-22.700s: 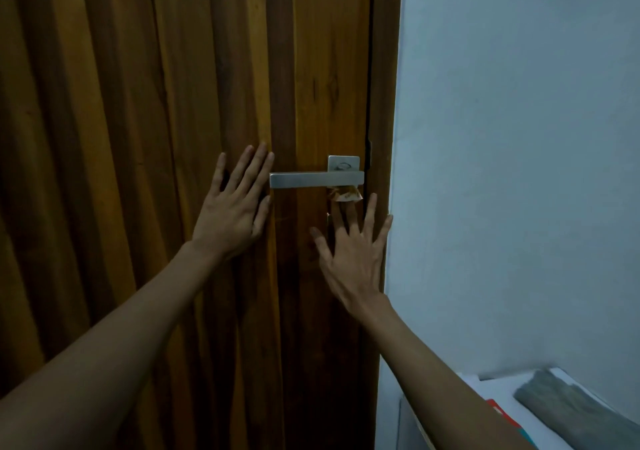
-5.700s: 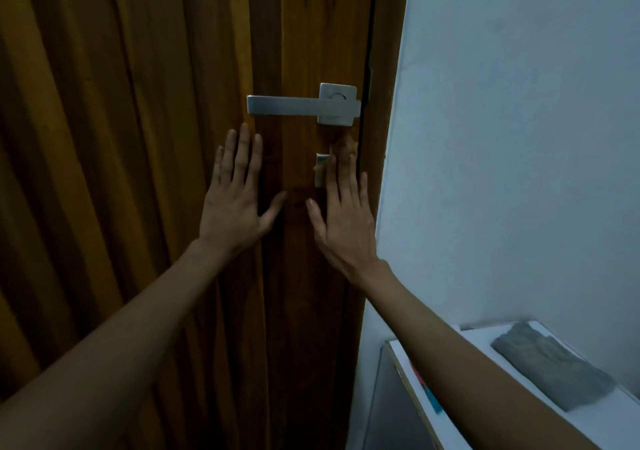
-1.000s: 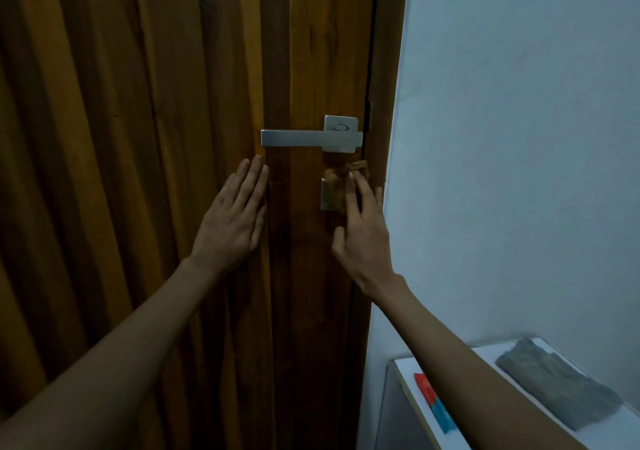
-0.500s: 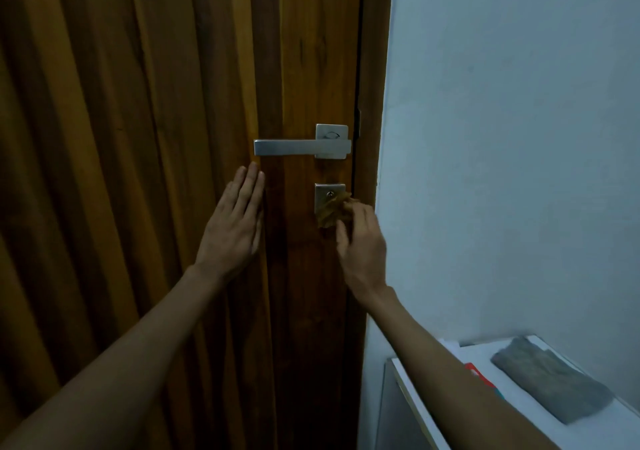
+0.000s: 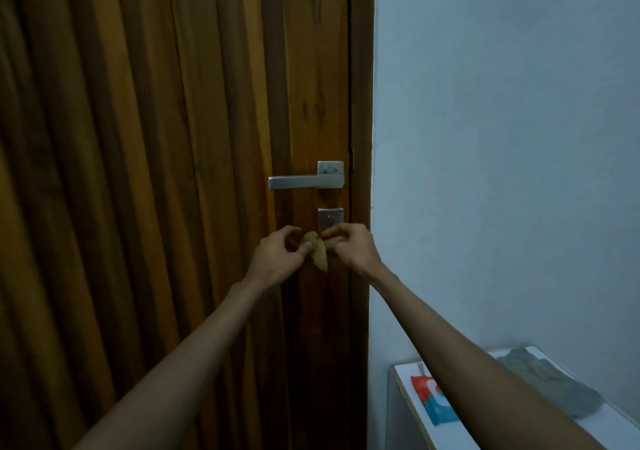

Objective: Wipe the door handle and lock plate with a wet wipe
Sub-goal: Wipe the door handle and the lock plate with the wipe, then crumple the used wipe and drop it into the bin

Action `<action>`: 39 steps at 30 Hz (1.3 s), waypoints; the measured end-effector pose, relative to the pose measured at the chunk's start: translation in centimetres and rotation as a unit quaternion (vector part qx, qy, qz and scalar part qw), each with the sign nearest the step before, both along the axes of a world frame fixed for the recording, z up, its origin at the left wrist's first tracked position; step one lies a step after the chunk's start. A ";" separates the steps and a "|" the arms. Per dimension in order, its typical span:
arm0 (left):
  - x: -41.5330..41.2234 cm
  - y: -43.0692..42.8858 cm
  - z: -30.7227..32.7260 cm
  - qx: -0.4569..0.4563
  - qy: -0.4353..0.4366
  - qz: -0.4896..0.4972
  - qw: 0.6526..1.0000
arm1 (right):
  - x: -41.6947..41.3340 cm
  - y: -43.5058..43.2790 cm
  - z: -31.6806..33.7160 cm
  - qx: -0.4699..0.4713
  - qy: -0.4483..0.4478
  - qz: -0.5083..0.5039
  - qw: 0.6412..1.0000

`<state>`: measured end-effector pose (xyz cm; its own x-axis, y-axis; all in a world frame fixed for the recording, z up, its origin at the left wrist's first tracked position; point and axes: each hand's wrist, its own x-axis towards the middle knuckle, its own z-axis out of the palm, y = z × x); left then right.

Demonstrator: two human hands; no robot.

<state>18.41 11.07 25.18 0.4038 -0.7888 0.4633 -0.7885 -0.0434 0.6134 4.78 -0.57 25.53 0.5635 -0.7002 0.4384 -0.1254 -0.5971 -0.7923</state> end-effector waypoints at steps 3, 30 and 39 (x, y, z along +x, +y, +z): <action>-0.8 0.7 1.3 0.006 0.154 -0.037 0.987 | -0.3 1.9 2.2 0.053 -0.026 0.031 0.998; 12.2 27.8 2.6 -0.091 0.225 0.239 0.940 | 11.1 18.7 2.3 0.119 0.073 0.144 0.980; 14.2 43.2 -8.0 -0.040 0.289 0.286 0.913 | 22.7 36.5 -7.6 0.087 0.186 0.269 0.941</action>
